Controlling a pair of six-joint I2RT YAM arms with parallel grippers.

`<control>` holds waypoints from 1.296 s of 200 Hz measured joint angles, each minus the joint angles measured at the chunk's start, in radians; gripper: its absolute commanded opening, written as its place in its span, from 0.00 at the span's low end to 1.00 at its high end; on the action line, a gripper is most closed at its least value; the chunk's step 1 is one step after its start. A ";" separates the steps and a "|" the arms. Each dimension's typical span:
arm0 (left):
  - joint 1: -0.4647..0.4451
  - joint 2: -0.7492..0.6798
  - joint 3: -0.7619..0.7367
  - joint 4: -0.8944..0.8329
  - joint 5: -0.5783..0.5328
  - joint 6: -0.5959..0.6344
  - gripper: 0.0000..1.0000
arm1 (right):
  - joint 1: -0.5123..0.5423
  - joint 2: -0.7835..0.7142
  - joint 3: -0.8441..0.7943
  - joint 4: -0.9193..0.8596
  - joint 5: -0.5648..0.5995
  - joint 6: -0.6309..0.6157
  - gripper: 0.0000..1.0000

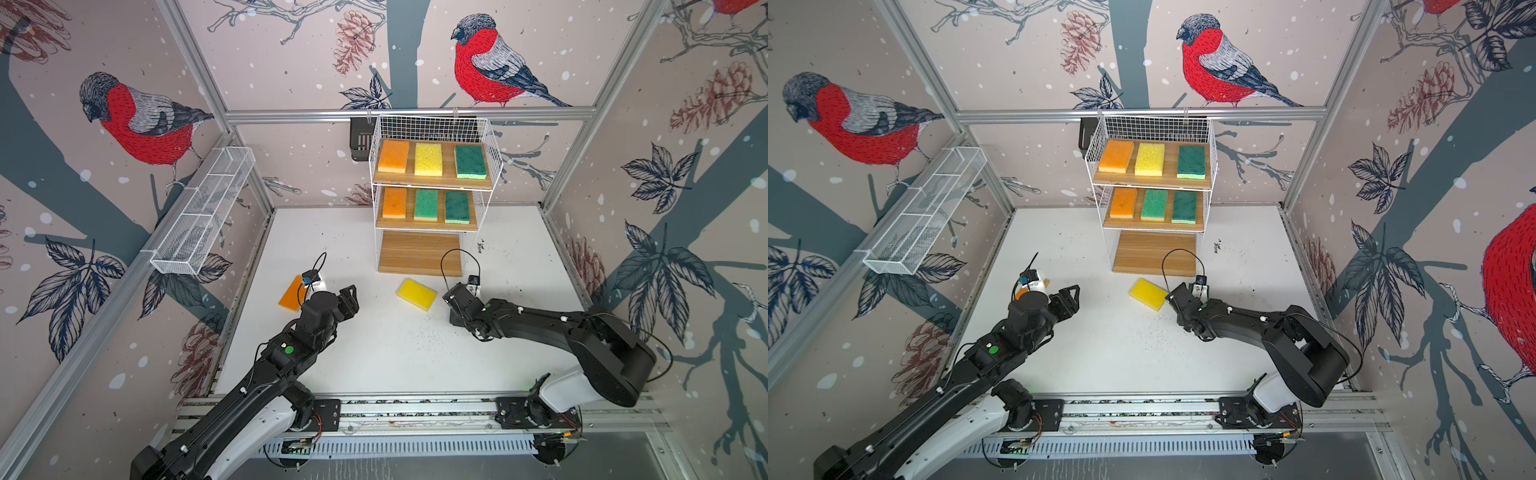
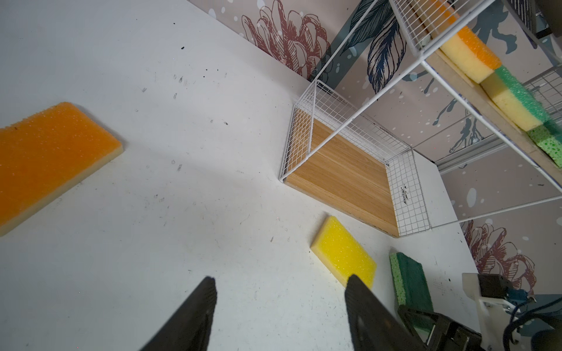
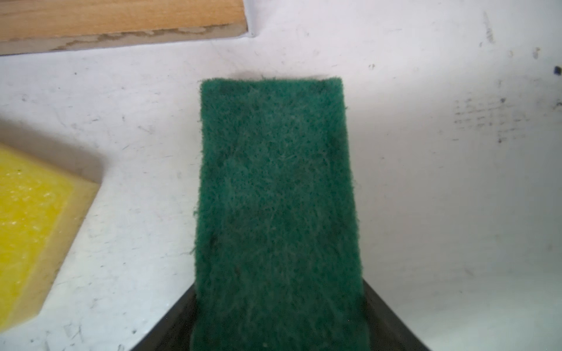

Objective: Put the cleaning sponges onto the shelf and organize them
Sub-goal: 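Lift and carry the dark green pad with the right gripper into the bottom shelf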

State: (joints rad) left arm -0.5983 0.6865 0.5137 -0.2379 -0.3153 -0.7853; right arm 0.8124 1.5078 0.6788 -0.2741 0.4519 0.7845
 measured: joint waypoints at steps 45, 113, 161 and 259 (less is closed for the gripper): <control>0.000 -0.035 0.000 -0.016 -0.002 0.000 0.68 | 0.039 0.055 0.059 0.000 0.000 0.000 0.71; 0.000 -0.055 0.000 -0.041 -0.007 0.000 0.68 | 0.059 0.124 0.183 0.000 0.005 -0.030 0.71; 0.000 -0.068 -0.003 -0.049 -0.029 0.000 0.68 | 0.045 0.177 0.275 0.005 0.019 -0.078 0.71; 0.000 -0.069 -0.011 -0.061 -0.068 0.013 0.68 | -0.043 0.269 0.386 0.077 0.018 -0.157 0.71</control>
State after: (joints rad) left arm -0.5983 0.6178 0.5026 -0.2989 -0.3832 -0.7727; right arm 0.7692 1.7763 1.0645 -0.1967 0.4702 0.6273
